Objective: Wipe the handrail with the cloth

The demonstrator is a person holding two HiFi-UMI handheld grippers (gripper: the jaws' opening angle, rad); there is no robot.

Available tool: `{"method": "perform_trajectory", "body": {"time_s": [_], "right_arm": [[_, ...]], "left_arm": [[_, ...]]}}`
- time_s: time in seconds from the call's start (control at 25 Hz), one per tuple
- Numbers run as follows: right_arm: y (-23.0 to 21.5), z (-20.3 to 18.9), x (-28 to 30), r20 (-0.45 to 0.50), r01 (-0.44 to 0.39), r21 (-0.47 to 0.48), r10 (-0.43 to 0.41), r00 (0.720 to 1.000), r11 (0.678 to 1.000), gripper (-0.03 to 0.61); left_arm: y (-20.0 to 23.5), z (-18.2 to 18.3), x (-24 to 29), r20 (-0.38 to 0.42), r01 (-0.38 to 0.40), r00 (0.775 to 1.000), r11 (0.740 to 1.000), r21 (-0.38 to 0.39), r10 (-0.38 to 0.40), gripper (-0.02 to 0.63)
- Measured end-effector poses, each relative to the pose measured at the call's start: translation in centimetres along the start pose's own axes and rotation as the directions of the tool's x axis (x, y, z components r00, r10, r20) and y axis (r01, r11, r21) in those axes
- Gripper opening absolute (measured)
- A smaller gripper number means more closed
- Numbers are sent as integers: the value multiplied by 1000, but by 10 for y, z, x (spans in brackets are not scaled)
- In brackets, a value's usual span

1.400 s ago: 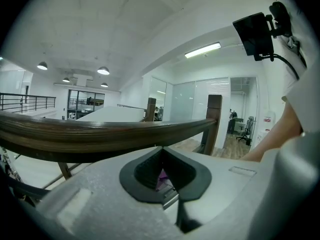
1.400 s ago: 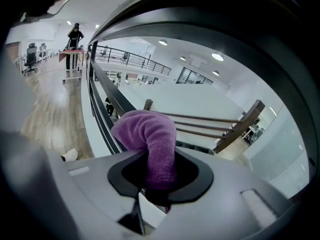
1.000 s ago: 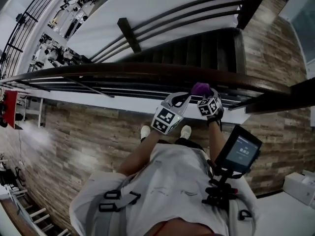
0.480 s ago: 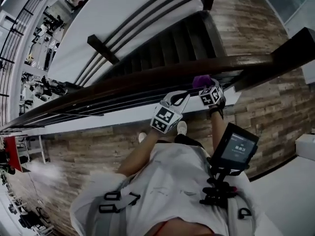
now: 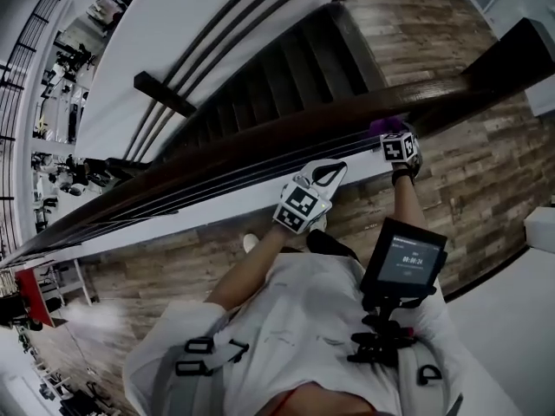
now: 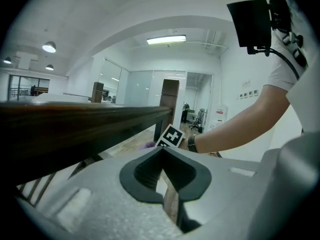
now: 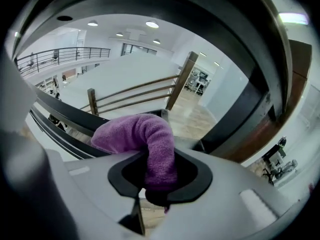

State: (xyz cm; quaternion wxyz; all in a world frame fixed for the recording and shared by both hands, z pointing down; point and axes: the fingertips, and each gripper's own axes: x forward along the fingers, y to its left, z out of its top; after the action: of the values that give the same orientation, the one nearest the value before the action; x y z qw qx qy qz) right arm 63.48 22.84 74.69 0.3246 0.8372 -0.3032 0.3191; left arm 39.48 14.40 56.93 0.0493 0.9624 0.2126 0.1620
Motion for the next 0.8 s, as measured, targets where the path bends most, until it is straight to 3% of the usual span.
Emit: {"method": "perform_trajectory", "body": {"time_s": [0.28,0.44,0.56,0.68,0.8], "right_arm": [[-84,-32,43,-47,42,62,-39,998,997,86],[-110,-31,31,-25,65,168,-62,998,984,86],[-71,-26,-10,31,47,234,-55,998,971,84],[-1,-7,-22,96,-62,144,48,994,988,84],[64,11,-23,165,-148,91,132,977,985,84]], "left_arm": [[0,-9,54,-17,-15,1000,999,-38,15,0],[-1,-8,44,-6,-56,998,998,-33,56,0],[-1,-11,2,10,-93,996,995,-37,94,0],[18,-8,-13,13,-162,987,985,-61,163,0],[45,-10,-39,19,-269,962,959,-94,272,0]]}}
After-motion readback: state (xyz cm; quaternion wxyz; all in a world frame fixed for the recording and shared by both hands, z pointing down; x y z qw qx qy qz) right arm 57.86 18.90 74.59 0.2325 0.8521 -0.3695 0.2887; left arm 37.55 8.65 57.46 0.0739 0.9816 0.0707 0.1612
